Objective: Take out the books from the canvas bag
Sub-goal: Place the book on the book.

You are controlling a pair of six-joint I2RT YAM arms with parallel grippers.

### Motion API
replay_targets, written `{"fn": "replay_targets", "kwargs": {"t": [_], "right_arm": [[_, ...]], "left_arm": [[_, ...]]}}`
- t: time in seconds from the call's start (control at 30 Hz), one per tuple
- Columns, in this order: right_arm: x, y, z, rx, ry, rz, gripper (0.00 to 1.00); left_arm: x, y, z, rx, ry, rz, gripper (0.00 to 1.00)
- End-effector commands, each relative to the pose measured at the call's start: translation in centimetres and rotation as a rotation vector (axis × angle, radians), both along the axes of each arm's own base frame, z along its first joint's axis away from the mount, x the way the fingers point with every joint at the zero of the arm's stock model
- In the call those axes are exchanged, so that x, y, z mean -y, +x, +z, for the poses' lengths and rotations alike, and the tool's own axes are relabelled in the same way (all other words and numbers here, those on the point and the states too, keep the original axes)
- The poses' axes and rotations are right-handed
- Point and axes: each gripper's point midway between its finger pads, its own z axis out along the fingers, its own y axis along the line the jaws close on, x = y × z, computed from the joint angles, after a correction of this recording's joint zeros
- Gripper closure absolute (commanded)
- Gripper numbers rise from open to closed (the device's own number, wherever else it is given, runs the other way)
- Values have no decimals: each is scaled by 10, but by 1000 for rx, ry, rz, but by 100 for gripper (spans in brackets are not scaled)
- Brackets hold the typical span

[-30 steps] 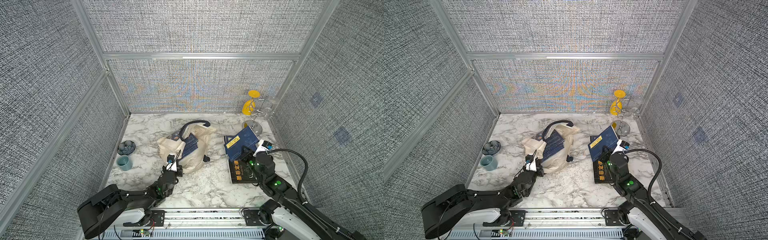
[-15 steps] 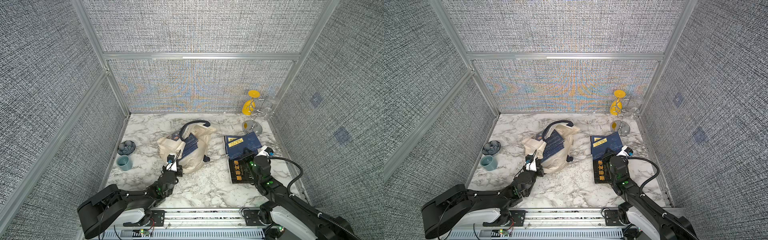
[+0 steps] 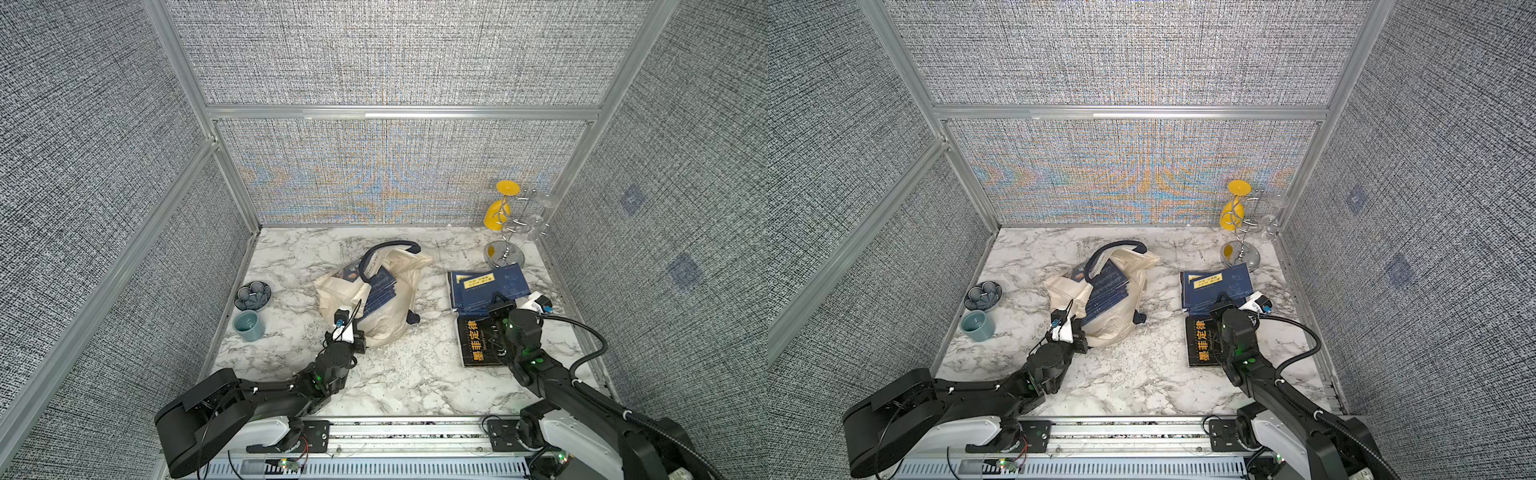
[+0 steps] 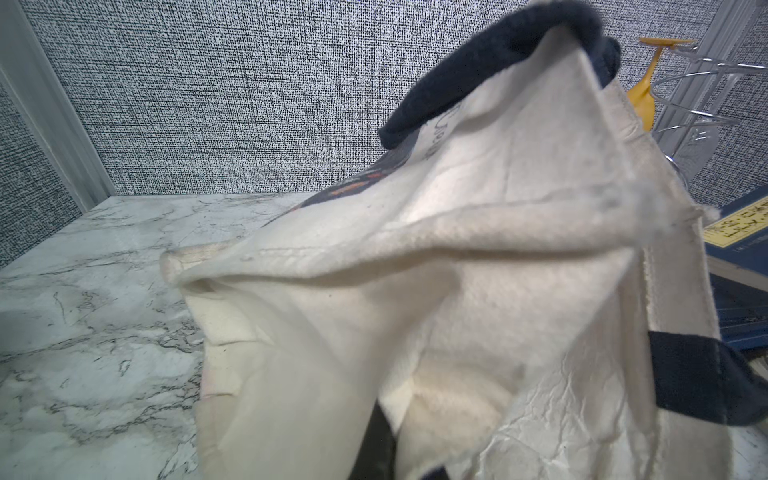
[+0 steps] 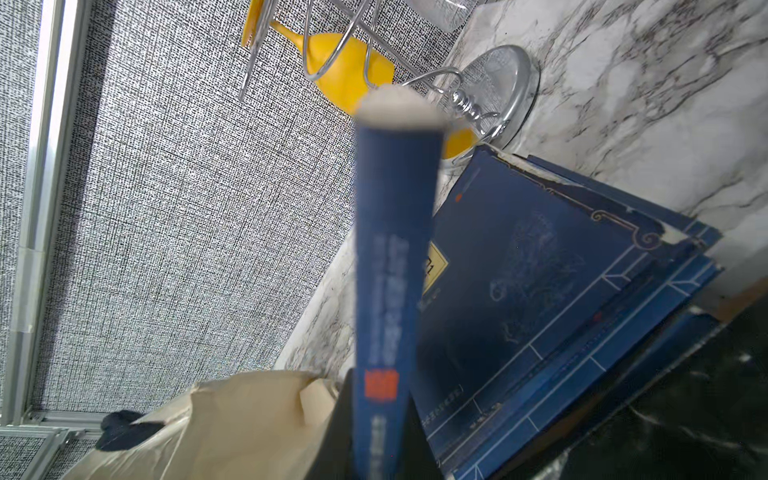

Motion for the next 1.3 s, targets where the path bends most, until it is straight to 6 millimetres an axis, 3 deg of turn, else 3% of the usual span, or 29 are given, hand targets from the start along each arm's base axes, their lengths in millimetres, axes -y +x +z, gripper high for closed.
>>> {"fn": "replay_targets", "kwargs": {"t": [0.0, 0.53, 0.83, 1.0, 1.27], "right_arm": [[-1, 8, 19, 81, 49, -6, 100], [-3, 41, -25, -18, 140, -58, 100], [-4, 50, -56, -79, 211, -64, 98], [-5, 50, -62, -111, 203, -50, 90], [-5, 37, -80, -185, 237, -45, 60]], "left_arm": [[2, 1, 7, 17, -21, 0, 100], [2, 1, 8, 18, -21, -1, 100], [3, 1, 6, 13, -20, -3, 100], [3, 1, 4, 8, -17, -6, 100], [3, 2, 4, 10, -13, -3, 100]]}}
